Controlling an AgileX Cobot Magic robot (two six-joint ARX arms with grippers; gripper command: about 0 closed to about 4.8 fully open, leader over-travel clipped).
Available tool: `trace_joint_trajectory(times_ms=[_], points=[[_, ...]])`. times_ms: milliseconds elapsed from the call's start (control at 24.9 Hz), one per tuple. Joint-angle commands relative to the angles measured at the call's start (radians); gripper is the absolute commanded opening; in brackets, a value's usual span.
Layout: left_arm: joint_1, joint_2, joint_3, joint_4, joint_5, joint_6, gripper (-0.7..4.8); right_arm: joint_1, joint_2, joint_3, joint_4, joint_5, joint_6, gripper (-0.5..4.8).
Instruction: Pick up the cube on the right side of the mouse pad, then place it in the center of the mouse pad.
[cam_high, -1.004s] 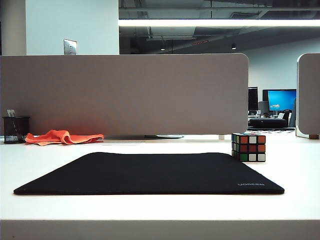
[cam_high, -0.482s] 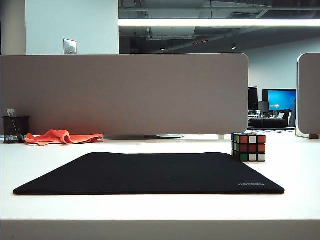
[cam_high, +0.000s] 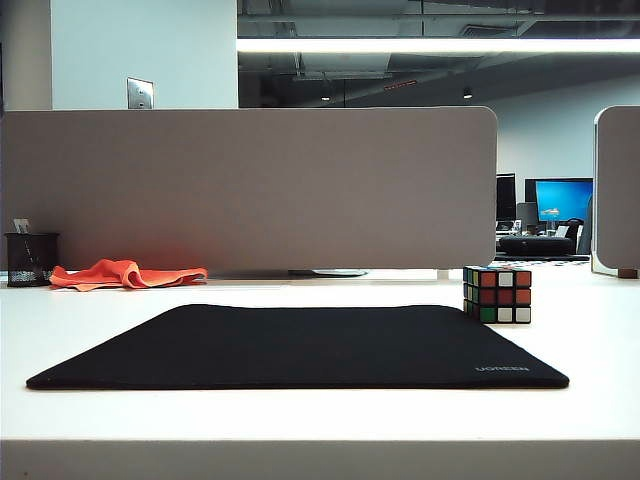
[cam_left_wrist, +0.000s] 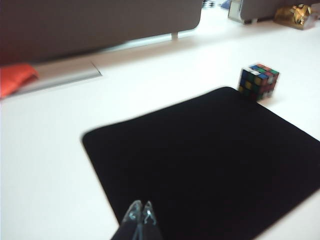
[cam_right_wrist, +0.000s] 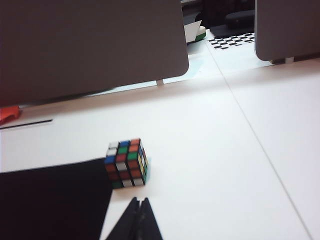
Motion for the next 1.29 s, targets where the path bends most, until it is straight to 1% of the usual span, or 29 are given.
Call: trace_joint_trajectory(times_ms=[40, 121, 201, 241, 281, 321, 362, 442, 482, 522, 562, 603, 643, 683, 723, 804, 844, 884, 924, 1004, 1125, 1205, 1245, 1286], points=[[-0.002, 0.035, 0.016, 0.094, -0.004, 0.011, -0.06, 0.000, 0.093, 0.093, -0.005, -0.018, -0.001, -0.04], [-0.002, 0.037, 0.016, 0.167, 0.006, 0.011, -0.06, 0.001, 0.164, 0.162, -0.025, -0.028, -0.002, -0.04], [-0.001, 0.039, 0.016, 0.221, 0.033, 0.008, -0.02, 0.000, 0.232, 0.231, -0.031, -0.078, -0.008, -0.04], [-0.001, 0.042, 0.016, 0.239, 0.042, 0.002, 0.16, 0.000, 0.261, 0.262, -0.031, -0.100, -0.009, -0.04], [-0.001, 0.054, 0.017, 0.246, 0.041, -0.017, 0.88, 0.000, 0.331, 0.333, -0.028, -0.144, -0.030, -0.04], [-0.001, 0.065, 0.017, 0.245, 0.042, -0.023, 1.22, 0.001, 0.365, 0.364, -0.027, -0.162, -0.051, -0.04], [-0.001, 0.084, 0.018, 0.246, 0.042, -0.022, 1.28, 0.011, 0.431, 0.426, -0.028, -0.177, -0.082, -0.04], [-0.001, 0.098, 0.021, 0.246, 0.042, -0.023, 1.28, 0.015, 0.478, 0.478, -0.042, -0.177, -0.082, -0.03], [-0.001, 0.105, 0.027, 0.246, 0.042, -0.022, 1.28, 0.014, 0.508, 0.508, -0.048, -0.178, -0.080, 0.11], [-0.001, 0.110, 0.033, 0.246, 0.042, -0.022, 1.28, 0.014, 0.531, 0.530, -0.054, -0.183, -0.078, 0.50], [-0.001, 0.117, 0.042, 0.245, 0.042, -0.022, 1.28, 0.014, 0.554, 0.554, -0.060, -0.195, -0.078, 1.17], [-0.001, 0.125, 0.049, 0.245, 0.042, -0.022, 1.28, 0.014, 0.583, 0.584, -0.070, -0.208, -0.074, 2.21], [0.000, 0.136, 0.059, 0.244, 0.042, -0.021, 1.28, 0.014, 0.609, 0.607, -0.073, -0.213, -0.068, 2.92], [0.000, 0.161, 0.077, 0.241, 0.042, -0.014, 1.29, 0.014, 0.666, 0.657, -0.084, -0.216, -0.045, 3.26], [0.000, 0.177, 0.088, 0.234, 0.042, -0.011, 1.29, 0.014, 0.696, 0.680, -0.090, -0.216, -0.045, 3.31], [0.000, 0.241, 0.133, 0.202, 0.067, -0.006, 1.30, 0.014, 0.799, 0.768, -0.158, -0.197, -0.045, 4.65], [0.000, 0.263, 0.146, 0.199, 0.077, -0.006, 1.30, 0.014, 0.829, 0.793, -0.182, -0.198, -0.045, 4.79], [0.000, 0.290, 0.163, 0.200, 0.086, -0.006, 1.31, 0.014, 0.862, 0.817, -0.202, -0.198, -0.045, 4.79], [-0.002, 0.332, 0.191, 0.200, 0.091, -0.006, 1.48, 0.014, 0.928, 0.861, -0.239, -0.198, -0.045, 4.79], [-0.008, 0.395, 0.230, 0.201, 0.090, -0.002, 1.72, 0.015, 1.003, 0.898, -0.264, -0.198, -0.045, 4.79], [-0.010, 0.466, 0.266, 0.200, 0.091, 0.008, 2.18, 0.037, 1.077, 0.902, -0.256, -0.200, -0.050, 4.79], [-0.013, 0.503, 0.281, 0.202, 0.091, 0.008, 2.25, 0.062, 1.131, 0.902, -0.245, -0.169, -0.052, 4.79], [-0.014, 0.523, 0.287, 0.201, 0.090, 0.008, 2.53, 0.077, 1.164, 0.903, -0.235, -0.163, -0.051, 4.79], [-0.014, 0.535, 0.290, 0.200, 0.089, 0.008, 2.68, 0.084, 1.181, 0.903, -0.232, -0.163, -0.048, 4.79]])
